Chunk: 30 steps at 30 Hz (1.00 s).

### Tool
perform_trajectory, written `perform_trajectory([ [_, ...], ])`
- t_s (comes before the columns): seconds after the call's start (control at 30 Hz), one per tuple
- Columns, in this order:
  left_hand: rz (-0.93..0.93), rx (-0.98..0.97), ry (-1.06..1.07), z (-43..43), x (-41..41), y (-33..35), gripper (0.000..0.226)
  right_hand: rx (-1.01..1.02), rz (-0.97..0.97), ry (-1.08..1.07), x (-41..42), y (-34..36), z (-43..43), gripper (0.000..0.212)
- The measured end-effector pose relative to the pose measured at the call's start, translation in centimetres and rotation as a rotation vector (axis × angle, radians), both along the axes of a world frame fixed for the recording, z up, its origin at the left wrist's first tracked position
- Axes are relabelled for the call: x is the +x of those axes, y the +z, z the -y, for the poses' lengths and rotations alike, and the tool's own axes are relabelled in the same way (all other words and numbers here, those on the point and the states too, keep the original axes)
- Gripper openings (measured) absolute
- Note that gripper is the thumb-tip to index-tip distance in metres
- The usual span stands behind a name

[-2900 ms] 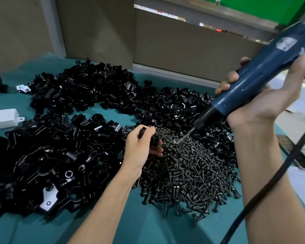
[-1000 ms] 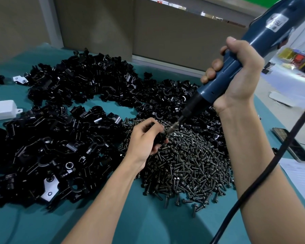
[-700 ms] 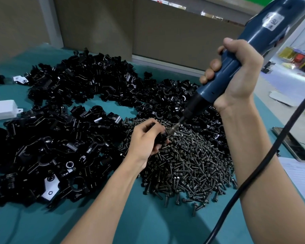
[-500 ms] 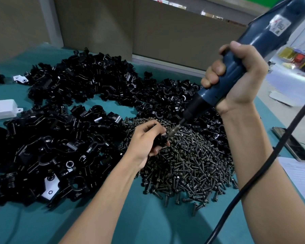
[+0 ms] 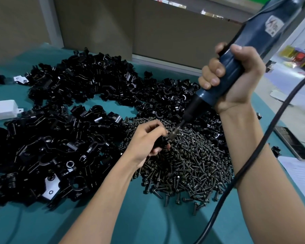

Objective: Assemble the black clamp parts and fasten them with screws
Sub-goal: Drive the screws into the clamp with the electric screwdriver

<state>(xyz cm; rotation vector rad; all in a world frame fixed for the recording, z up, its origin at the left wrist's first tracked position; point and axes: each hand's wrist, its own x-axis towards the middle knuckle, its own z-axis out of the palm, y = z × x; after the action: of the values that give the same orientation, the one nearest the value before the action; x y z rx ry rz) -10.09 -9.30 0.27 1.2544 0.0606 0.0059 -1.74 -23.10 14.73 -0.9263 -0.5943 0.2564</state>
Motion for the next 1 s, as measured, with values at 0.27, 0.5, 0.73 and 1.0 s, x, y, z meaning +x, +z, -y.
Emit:
perform_trajectory([
  [0.27,-0.01,0.027,0.01,0.3,0.2,-0.3,0.012,-0.07,-0.03,-0.087,-0.1,0.0,-0.7,0.014],
  [0.5,0.039,-0.016,0.04,0.2,-0.1,0.0,0.028,-0.143,0.026,-0.187,-0.9,0.7,-1.8,0.011],
  [0.73,-0.045,-0.184,0.107,-0.1,0.1,-0.1,0.044,-0.131,0.153,-0.443,-1.8,0.2,-3.0,0.014],
  [1.0,-0.019,-0.101,0.063,0.1,0.0,-0.2,0.036,-0.14,0.106,-0.461,-2.0,-0.1,-2.5,0.011],
])
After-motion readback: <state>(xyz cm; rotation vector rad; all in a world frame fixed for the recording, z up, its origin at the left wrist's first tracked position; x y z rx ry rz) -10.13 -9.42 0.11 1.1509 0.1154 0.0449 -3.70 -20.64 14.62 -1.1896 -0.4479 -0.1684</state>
